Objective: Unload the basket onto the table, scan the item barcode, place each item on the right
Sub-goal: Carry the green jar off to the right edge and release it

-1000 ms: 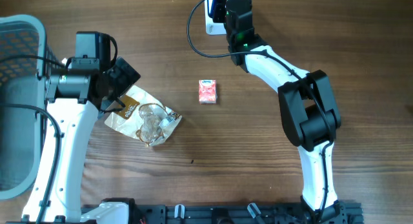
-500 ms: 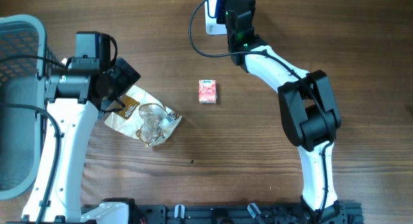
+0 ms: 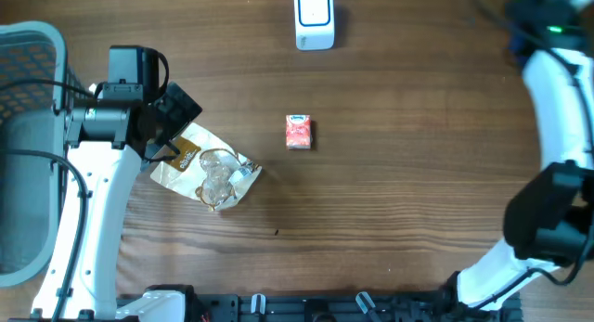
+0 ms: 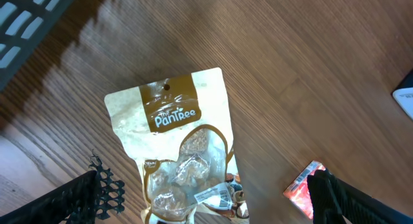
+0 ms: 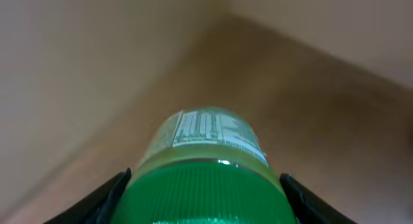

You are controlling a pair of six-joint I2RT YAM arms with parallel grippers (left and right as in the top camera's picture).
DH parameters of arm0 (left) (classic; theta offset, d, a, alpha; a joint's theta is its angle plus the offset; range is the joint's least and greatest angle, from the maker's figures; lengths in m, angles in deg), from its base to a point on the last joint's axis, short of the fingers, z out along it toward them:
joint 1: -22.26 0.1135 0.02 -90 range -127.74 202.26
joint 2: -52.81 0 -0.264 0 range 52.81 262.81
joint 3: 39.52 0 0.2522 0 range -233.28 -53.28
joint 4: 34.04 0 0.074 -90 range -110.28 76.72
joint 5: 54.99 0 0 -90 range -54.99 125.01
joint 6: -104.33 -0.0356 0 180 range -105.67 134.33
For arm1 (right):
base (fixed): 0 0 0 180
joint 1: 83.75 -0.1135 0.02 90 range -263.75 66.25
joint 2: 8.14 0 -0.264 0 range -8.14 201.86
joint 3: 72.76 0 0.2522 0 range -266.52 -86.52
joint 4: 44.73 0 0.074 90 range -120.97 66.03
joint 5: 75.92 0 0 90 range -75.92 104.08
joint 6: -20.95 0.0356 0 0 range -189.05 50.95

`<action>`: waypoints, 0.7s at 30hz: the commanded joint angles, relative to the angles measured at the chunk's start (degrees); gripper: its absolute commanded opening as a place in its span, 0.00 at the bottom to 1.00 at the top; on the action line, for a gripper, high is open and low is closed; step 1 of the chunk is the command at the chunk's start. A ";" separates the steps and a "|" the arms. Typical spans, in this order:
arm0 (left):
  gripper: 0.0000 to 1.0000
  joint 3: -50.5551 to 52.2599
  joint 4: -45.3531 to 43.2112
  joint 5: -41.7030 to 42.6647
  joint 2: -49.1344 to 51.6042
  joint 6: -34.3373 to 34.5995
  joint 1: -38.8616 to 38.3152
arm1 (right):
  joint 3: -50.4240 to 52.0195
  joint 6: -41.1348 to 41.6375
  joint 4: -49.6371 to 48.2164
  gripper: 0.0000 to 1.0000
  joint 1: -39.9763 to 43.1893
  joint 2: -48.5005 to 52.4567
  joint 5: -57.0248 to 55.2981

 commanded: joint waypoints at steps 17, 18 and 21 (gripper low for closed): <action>1.00 -0.11 0.02 -0.13 0.09 -0.87 0.28 | 2.36 -3.28 -2.56 0.46 30.51 13.84 23.17; 1.00 -0.11 0.00 -0.13 0.09 -0.87 0.28 | 2.36 -3.26 -2.56 0.46 30.27 13.88 23.17; 1.00 -0.11 0.00 -0.13 0.09 -0.90 0.28 | 2.36 -3.26 -1.84 0.52 30.23 14.78 23.58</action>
